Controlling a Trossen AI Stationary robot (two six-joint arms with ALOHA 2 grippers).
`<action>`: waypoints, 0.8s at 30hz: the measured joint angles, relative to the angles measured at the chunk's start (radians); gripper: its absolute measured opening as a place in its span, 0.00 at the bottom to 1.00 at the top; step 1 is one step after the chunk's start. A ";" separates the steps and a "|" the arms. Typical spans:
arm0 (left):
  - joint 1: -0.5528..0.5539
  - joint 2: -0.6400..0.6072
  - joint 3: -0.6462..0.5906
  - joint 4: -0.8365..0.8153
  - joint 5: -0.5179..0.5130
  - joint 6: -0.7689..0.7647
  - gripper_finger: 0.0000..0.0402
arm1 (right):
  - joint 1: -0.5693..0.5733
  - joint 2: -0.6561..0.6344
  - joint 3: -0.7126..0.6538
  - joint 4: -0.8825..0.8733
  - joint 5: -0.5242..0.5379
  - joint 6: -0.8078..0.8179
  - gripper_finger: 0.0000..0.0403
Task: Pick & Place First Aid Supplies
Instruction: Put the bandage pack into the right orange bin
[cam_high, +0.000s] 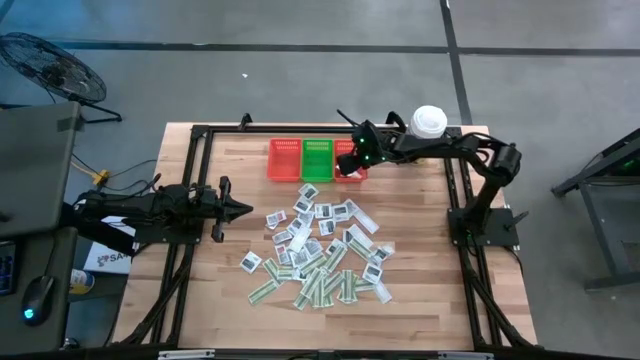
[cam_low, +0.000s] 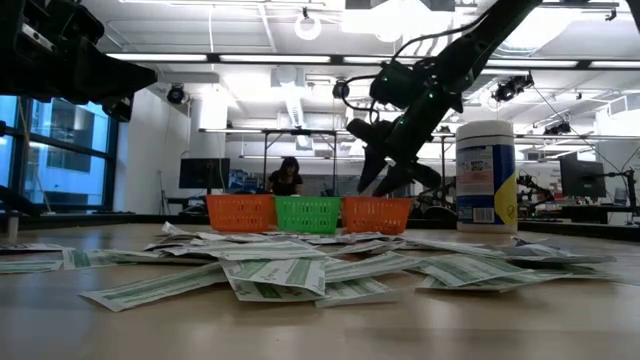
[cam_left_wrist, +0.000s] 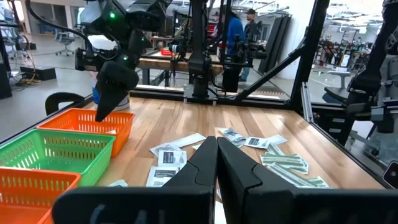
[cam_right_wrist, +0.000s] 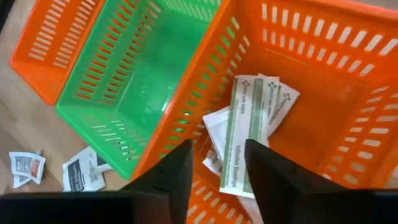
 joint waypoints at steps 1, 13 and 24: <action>0.000 0.000 0.000 0.000 0.000 0.000 0.00 | 0.002 -0.008 0.000 -0.005 -0.001 -0.007 0.38; 0.000 0.000 0.000 0.000 0.000 0.000 0.00 | 0.117 -0.207 0.000 -0.257 0.003 -0.178 0.40; 0.000 0.000 0.000 0.000 0.000 0.000 0.00 | 0.279 -0.222 0.000 -0.548 0.067 -0.185 0.40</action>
